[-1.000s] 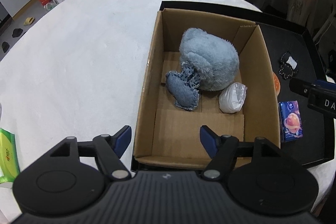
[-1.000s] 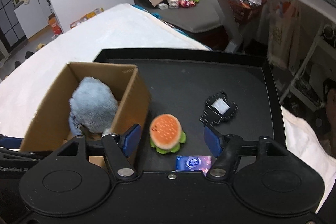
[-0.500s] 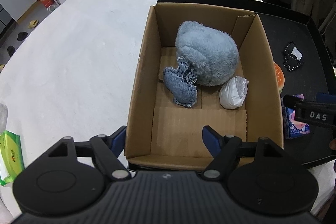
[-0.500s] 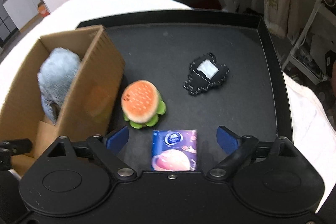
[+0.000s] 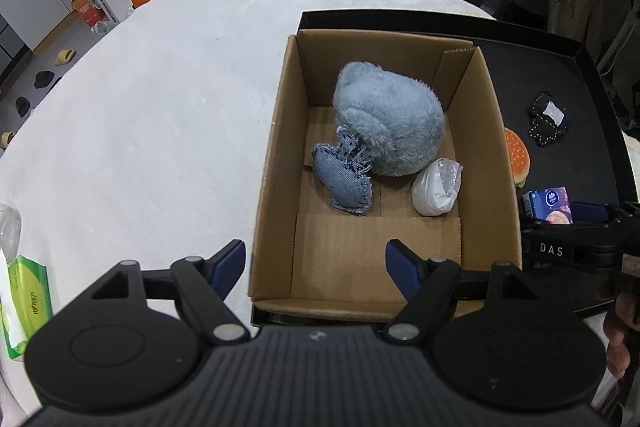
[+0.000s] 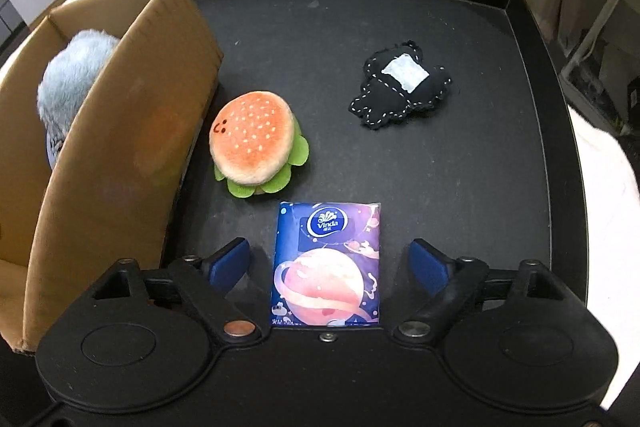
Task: Organize soft objects
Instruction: 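Move the right gripper back to the tray and grasp the blue tissue pack, then carry the tissue pack with the right gripper and drop it into the box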
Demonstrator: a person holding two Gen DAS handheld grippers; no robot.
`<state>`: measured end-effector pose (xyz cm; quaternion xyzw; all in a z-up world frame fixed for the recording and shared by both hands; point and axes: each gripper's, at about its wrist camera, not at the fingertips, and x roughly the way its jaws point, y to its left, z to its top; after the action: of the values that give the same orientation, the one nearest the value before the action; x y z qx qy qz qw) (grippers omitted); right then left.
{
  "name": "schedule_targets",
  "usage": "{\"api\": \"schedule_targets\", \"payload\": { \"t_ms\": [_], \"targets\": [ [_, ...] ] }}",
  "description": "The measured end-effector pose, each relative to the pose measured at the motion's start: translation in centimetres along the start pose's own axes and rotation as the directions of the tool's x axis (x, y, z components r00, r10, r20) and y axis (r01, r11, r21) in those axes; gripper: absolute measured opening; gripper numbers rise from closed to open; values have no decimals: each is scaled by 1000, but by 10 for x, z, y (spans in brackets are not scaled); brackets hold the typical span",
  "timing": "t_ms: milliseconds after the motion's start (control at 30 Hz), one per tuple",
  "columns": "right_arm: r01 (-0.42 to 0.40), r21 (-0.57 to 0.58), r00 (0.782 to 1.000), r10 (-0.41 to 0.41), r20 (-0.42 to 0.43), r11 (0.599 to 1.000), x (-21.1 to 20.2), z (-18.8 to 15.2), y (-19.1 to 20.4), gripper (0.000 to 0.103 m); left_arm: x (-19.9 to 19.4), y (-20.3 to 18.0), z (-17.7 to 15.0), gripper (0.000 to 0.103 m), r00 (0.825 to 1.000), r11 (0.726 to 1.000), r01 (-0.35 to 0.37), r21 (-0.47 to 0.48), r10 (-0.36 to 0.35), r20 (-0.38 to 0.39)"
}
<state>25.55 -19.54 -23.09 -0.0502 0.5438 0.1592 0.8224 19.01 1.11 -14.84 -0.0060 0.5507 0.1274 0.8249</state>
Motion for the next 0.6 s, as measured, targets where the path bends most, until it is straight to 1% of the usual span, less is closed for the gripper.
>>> {"api": "schedule_targets", "payload": {
  "t_ms": [33, 67, 133, 200, 300, 600],
  "targets": [
    [20, -13, 1000, -20, 7, 1000, -1, -1, 2, 65, -1, 1, 0, 76, 1000, 1000, -1, -2, 1, 3],
    [39, -19, 999, -39, 12, 999, -3, -2, 3, 50, -3, 1, 0, 76, 1000, 1000, -1, -4, 1, 4],
    [27, 6, 1000, -27, 12, 1000, -7, -2, 0, 50, -5, 3, 0, 76, 1000, 1000, -1, -10, 1, 7],
    [-14, 35, 1000, 14, 12, 999, -9, -4, -4, 50, -7, 4, 0, 76, 1000, 1000, 3, -14, -3, 12],
    [-3, 22, 1000, 2, 28, 1000, -15, 1, -3, 50, -7, 6, -1, 76, 1000, 1000, 7, -20, -7, 15],
    [-26, 18, 994, 24, 108, 999, -50, 7, 4, 50, -7, 12, -5, 76, 1000, 999, 18, -36, -18, 14]
  ]
}}
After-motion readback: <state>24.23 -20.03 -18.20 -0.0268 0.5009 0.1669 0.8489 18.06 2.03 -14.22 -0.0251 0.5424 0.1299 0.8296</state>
